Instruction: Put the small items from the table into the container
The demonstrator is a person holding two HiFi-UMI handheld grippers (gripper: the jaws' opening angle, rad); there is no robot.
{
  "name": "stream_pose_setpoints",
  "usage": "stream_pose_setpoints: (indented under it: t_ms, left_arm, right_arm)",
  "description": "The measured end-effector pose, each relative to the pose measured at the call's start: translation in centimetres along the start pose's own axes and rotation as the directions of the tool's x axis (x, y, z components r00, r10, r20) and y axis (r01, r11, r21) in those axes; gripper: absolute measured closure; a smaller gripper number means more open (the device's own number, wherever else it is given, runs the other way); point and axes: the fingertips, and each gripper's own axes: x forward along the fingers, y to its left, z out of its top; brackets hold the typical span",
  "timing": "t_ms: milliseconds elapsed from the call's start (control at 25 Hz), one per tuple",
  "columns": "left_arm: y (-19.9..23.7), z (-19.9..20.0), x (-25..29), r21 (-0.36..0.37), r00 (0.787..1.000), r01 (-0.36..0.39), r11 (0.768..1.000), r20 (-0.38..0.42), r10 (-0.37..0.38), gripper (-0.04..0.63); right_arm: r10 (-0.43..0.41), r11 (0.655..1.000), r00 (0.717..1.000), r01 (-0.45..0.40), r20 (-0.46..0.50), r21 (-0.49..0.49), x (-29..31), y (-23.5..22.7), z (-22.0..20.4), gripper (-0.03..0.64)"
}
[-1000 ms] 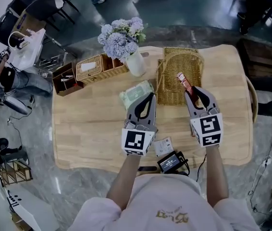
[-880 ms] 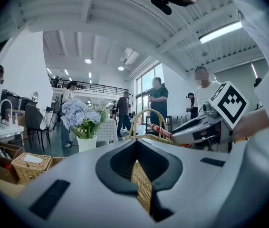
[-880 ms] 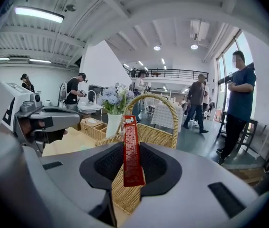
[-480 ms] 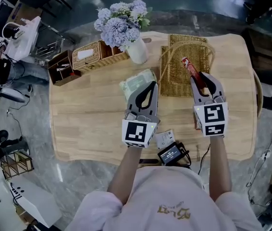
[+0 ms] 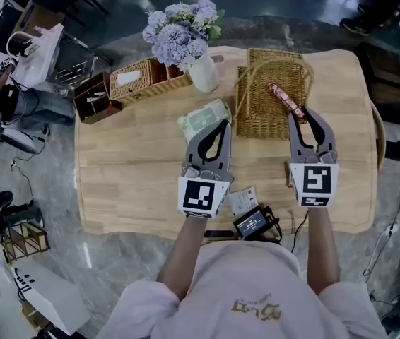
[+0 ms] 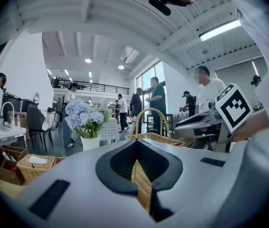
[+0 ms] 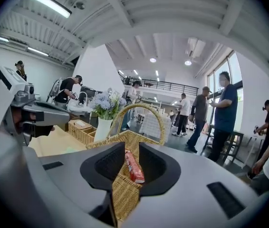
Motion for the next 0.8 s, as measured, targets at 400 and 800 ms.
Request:
stream_pose_setpoints:
  t_ms: [400, 800]
  left_arm:
    - [-1.2, 3.1, -4.3, 0.065, 0.999, -0.034, 0.997, 0.044, 0.031, 0.603]
    - [-2.7, 6.1, -9.5, 0.075, 0.992, -0.071, 0.995, 0.107, 0.063, 0.603]
  right_arm:
    - [0.046, 0.998, 0.999, -0.047, 0.006, 0.032, -6.6, 3.7, -1.4, 0.589]
    - [0.038, 0.994, 0.996, -0.046, 0.077, 0.101, -11.7, 4.9, 0.2, 0.589]
